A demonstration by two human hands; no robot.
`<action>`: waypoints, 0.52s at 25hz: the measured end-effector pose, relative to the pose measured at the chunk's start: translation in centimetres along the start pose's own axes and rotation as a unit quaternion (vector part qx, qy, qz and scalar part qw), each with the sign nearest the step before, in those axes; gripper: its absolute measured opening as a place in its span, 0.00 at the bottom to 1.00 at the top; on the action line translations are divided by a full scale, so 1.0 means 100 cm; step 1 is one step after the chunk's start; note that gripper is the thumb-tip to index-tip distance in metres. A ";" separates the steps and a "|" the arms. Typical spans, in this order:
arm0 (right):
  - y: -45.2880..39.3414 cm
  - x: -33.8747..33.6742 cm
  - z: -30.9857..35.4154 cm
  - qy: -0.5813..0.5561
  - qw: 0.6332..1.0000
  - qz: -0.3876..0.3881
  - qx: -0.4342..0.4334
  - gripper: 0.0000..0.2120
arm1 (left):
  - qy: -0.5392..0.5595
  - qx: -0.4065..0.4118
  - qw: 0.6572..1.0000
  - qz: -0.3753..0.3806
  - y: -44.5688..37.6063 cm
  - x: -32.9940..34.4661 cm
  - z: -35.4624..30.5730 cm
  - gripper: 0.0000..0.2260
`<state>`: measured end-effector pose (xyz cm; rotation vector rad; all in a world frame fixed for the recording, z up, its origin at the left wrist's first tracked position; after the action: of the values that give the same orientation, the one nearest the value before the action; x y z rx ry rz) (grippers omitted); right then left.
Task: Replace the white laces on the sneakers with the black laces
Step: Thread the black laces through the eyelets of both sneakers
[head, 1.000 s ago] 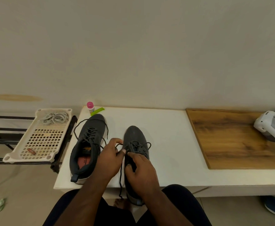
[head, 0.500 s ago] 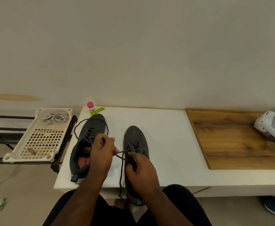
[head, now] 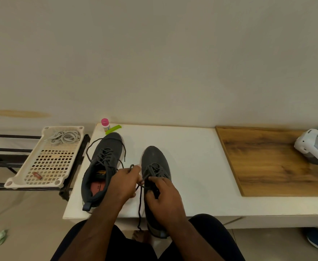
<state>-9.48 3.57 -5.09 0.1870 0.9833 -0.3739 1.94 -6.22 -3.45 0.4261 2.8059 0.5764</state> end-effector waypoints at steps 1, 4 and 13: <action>0.000 0.000 0.000 0.000 1.000 0.000 -0.006 0.19 | 0.034 -0.075 0.997 0.011 0.002 0.001 0.009 0.12; 0.002 0.001 0.001 -0.007 1.000 0.004 -0.020 0.20 | -0.001 -0.142 0.987 0.076 0.005 0.005 0.025 0.08; 0.002 0.000 -0.001 -0.043 0.999 -0.014 -0.010 0.17 | -0.078 0.013 0.997 0.016 0.011 -0.017 -0.014 0.07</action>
<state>-9.49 3.78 -5.16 0.1383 0.9062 -0.3940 3.31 -6.34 -1.44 0.4997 2.6646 0.4909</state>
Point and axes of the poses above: each hand's wrist, its own y-axis away from the middle knuckle, its own x-axis out of the palm, z = x × y, the point moved 5 cm from there along -y, towards the middle knuckle, and after that the axes turned 11 degrees about y, right-handed, at the moved point
